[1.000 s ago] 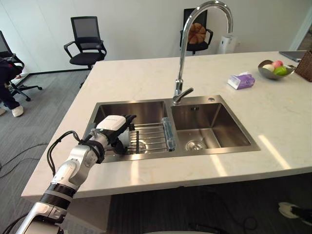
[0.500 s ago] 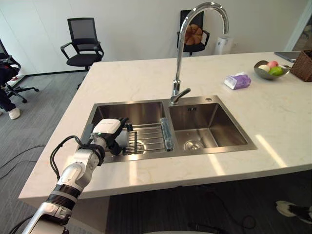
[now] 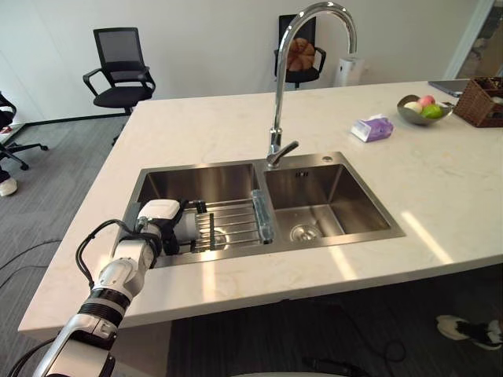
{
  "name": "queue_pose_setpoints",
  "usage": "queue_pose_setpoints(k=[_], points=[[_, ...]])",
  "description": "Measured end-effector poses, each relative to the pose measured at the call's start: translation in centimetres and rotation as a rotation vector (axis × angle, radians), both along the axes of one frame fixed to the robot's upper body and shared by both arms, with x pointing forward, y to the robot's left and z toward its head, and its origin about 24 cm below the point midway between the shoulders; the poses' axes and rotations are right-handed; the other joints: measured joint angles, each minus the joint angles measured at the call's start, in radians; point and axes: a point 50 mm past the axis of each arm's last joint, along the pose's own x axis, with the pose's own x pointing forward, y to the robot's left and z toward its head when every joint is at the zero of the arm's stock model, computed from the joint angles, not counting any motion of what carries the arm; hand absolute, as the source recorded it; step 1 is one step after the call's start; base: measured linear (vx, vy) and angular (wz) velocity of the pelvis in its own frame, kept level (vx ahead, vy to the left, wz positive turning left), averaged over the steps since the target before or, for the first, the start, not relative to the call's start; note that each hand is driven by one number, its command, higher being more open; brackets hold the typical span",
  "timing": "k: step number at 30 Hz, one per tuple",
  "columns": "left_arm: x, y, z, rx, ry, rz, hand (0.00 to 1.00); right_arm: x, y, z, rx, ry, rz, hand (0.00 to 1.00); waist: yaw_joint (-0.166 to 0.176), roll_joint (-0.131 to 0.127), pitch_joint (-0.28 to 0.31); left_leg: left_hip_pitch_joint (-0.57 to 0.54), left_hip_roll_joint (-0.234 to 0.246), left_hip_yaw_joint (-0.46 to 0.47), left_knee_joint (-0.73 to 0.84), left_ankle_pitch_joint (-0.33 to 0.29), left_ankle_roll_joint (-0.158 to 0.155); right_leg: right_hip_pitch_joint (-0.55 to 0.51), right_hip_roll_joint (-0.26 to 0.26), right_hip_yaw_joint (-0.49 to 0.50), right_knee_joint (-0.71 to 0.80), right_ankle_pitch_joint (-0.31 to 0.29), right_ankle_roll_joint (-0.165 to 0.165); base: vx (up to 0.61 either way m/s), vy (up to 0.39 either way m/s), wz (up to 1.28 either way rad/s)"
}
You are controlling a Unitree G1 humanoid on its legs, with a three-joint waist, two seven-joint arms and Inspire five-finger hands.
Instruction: Walk over to the sink, pick up the cup, carry it to the dishwasher, place the cup inside the dishwasher, then close the dishwasher door
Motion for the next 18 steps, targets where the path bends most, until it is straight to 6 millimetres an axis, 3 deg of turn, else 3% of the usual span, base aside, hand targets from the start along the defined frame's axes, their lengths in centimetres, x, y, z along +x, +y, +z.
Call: queue_pose_setpoints(k=[9,18], points=[[1.7,0.6,2.2,0.025,-0.041,0.017,0.00,0.2,0.0,0.0,0.004,-0.003,0.004,1.00,-0.018,-0.002,-0.001,0.007,0.002,0.007,-0.001,-0.005,-0.007,0.002,0.003,0.003,0.000,-0.002,0.000,-0.02,-0.001,-0.02],[1.2,1.3,1.3,-0.070,-0.125,0.039,0.00,0.2,0.0,0.0,0.006,0.002,0.006,1.00,-0.013,-0.011,0.006,0.004,0.003,-0.001,-0.002,-0.006,-0.008,0.004,0.002,-0.002,0.000,-0.007,0.002,-0.04,-0.006,0.03]])
